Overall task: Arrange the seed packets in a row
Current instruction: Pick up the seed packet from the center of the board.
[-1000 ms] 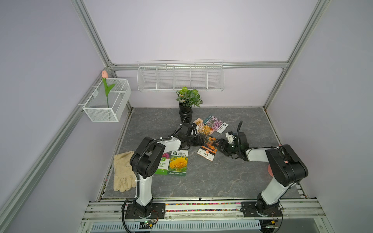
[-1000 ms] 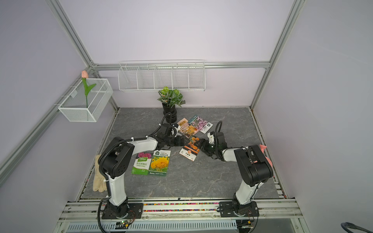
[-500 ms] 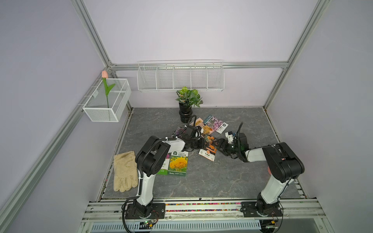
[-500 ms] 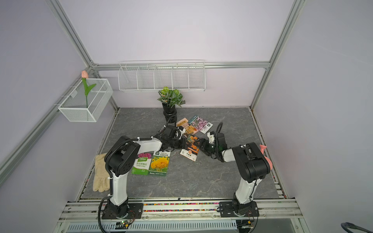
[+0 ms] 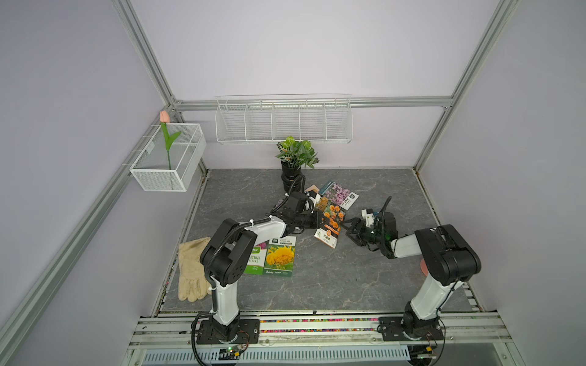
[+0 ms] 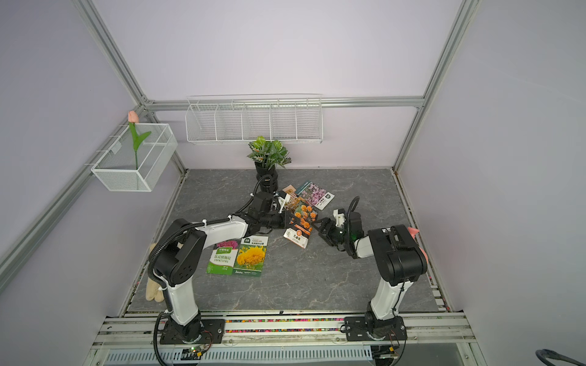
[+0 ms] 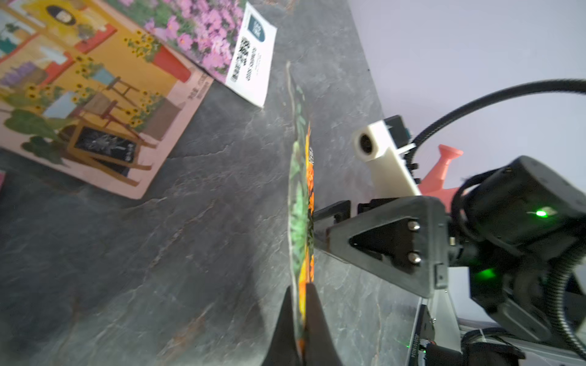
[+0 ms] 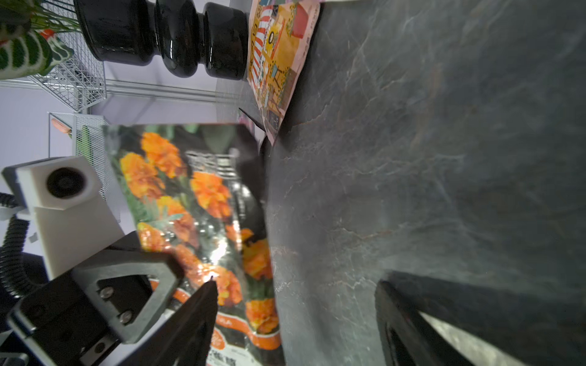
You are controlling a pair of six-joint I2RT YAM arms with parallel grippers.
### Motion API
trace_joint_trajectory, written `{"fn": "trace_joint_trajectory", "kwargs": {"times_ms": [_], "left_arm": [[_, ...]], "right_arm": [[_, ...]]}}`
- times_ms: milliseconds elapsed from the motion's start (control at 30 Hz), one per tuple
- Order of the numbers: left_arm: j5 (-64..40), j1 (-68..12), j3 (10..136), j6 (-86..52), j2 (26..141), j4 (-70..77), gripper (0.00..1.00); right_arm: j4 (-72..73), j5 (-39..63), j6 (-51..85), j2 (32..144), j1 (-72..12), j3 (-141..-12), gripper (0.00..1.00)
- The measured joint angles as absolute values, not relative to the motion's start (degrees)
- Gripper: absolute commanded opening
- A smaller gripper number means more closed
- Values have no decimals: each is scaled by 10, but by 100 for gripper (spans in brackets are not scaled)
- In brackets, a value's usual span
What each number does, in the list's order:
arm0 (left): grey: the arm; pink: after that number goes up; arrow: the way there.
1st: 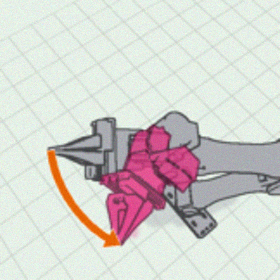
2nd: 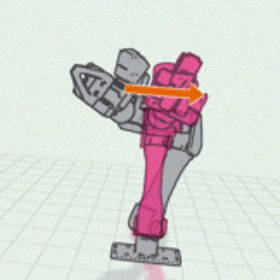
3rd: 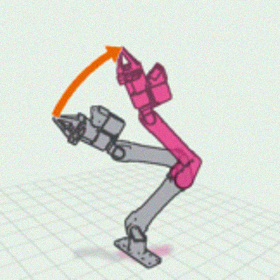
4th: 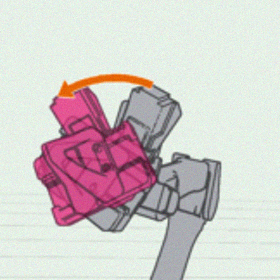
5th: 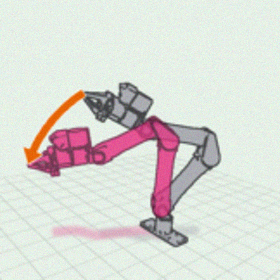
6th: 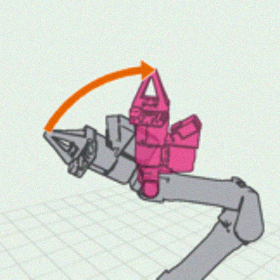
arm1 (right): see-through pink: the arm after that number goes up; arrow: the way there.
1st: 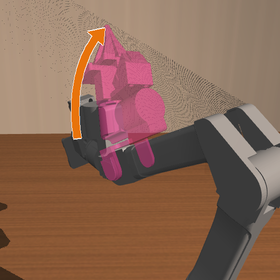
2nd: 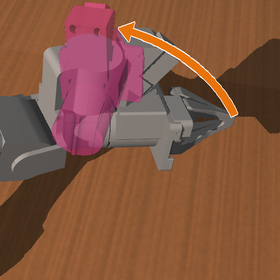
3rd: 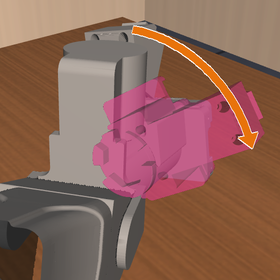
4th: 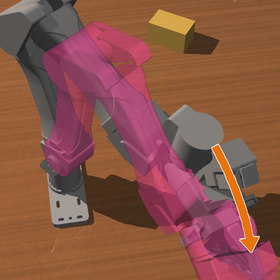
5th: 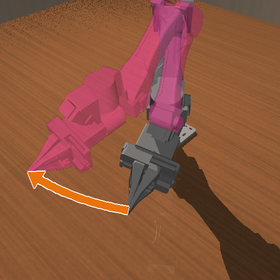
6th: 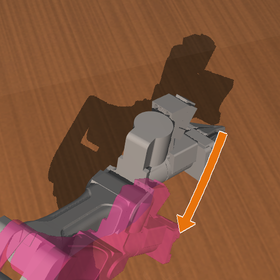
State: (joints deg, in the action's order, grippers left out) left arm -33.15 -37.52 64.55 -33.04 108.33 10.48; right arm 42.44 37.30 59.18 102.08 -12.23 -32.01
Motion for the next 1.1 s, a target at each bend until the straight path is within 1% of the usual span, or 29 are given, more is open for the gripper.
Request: {"fn": "trace_joint_trajectory", "kwargs": {"times_ms": [133, 367, 467, 633, 800, 833, 900, 1000, 1033, 1067, 1100], "left_arm": [[-359, -375, 618, -377, 1080, 182, 0], [-394, -375, 595, -439, 1088, 277, 0], [-404, -375, 588, -453, 1089, 304, 0], [-408, -375, 581, -463, 1089, 321, 0], [-407, -375, 576, -465, 1089, 325, 0], [-406, -375, 575, -465, 1089, 322, 5], [-403, -375, 575, -458, 1088, 309, 20], [-385, -375, 575, -437, 1077, 263, 48], [-375, -375, 575, -427, 1070, 244, 60], [-361, -375, 575, -415, 1058, 219, 69], [-345, -375, 575, -404, 1045, 195, 75]], "right_arm": [[458, 383, 619, 1020, -122, -310, 74], [612, 398, 696, 1020, -122, -285, 60], [655, 402, 714, 1020, -122, -285, 52], [687, 404, 729, 1020, -122, -284, 32], [687, 404, 729, 1013, -123, -281, 18], [684, 404, 727, 1008, -122, -280, 15], [681, 404, 724, 998, -122, -276, 7], [674, 405, 719, 982, -123, -274, 7], [669, 406, 717, 976, -123, -273, 7], [664, 406, 715, 969, -123, -272, 7], [658, 406, 713, 962, -122, -270, 7]]}}
